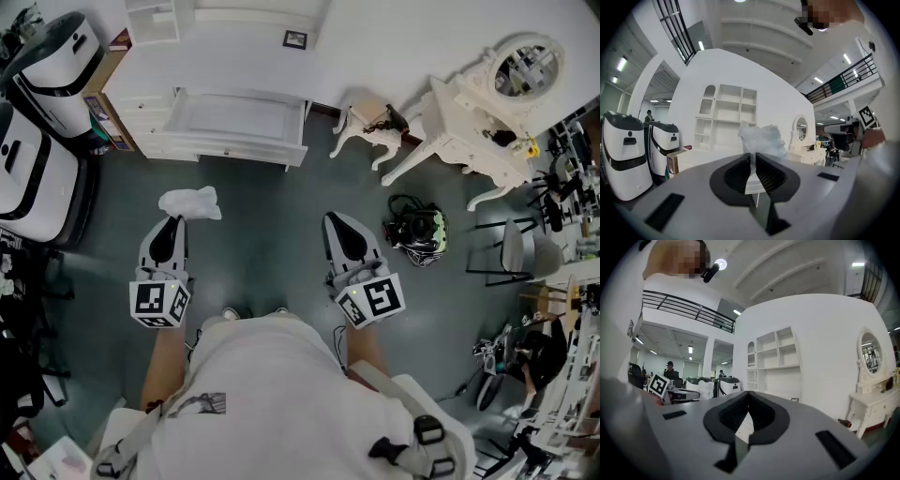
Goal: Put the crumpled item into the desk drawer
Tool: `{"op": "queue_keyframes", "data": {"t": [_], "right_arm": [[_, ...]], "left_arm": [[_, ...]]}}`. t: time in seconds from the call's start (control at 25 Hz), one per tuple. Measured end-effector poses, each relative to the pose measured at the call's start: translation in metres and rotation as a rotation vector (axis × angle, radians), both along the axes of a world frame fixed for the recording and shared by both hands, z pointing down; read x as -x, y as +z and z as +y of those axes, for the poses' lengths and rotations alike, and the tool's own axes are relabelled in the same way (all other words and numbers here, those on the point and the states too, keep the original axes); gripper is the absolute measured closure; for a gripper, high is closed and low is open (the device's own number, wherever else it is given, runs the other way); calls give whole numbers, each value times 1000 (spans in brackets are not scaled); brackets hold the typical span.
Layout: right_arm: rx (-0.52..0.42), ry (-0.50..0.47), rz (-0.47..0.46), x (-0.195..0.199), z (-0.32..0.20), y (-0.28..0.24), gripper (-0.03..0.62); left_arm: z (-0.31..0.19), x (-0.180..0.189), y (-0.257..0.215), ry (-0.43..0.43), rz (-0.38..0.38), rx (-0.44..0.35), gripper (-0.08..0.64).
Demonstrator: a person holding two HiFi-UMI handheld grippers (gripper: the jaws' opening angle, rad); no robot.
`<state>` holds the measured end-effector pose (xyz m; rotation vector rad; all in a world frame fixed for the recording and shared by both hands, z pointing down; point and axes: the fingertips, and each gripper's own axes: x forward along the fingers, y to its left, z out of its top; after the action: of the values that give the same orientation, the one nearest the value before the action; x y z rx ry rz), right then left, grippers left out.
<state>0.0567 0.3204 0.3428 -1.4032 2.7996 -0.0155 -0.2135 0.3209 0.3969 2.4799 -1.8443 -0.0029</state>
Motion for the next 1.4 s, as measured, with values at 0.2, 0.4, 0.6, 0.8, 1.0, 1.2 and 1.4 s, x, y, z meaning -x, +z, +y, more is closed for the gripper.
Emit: {"op": "queue_keyframes", "data": {"t": [0.2, 0.4, 0.6, 0.8, 1.0, 1.2, 1.4], "right_arm": [[9, -12, 1, -5, -1, 1, 581], [16, -34, -5, -17, 6, 6, 581], [30, -64, -17, -33, 14, 16, 581], [-4, -151, -48, -43, 37, 22, 581], [21, -188, -31, -49, 46, 39, 581], [-3, -208, 8, -43, 34, 35, 580], [9, -195, 38, -38, 12, 39, 581]], "left_arm": [[3, -4, 1, -14, -2, 12, 517], [15, -14, 2, -40, -10, 13, 517], [31, -29, 10, -64, -16, 27, 517], [48, -53, 24, -71, -19, 58, 517], [61, -65, 27, -82, -35, 63, 517], [58, -51, 27, -124, -23, 58, 517], [32, -50, 45, -106, 9, 85, 517]]}}
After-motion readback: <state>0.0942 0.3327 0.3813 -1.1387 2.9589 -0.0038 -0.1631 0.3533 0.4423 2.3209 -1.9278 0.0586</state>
